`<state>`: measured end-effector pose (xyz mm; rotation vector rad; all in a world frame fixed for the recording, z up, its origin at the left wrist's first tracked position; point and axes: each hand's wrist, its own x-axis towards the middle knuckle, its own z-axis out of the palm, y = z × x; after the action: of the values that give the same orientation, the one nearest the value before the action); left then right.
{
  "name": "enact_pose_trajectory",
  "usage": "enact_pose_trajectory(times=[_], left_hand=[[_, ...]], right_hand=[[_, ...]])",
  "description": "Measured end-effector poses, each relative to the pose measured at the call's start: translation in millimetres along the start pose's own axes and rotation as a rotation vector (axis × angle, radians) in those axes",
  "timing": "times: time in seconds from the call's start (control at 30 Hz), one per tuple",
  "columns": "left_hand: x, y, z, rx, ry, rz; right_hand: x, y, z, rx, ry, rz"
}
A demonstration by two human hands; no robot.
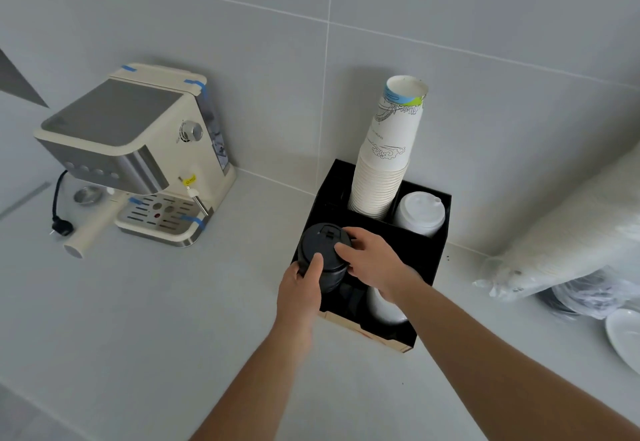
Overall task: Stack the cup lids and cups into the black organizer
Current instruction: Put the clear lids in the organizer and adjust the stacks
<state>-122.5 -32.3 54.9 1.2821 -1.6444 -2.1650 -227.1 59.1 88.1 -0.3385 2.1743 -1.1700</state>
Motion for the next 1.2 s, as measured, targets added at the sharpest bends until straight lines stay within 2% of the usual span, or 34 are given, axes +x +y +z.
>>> enact_pose_trajectory(times=[0.27, 0.37, 1.2], left_hand=[[21, 24, -8, 0.255, 0.060, 0.092], [26, 31, -13, 0.277, 0.037, 0.105], [10, 30, -25, 0.135, 0.038, -0.034]], right_hand=[[12, 1, 2, 0.185, 0.024, 0.078], [14, 4, 7, 0.210, 0.056, 0.076], [-11, 1, 11, 0.258, 0.051, 0.001]])
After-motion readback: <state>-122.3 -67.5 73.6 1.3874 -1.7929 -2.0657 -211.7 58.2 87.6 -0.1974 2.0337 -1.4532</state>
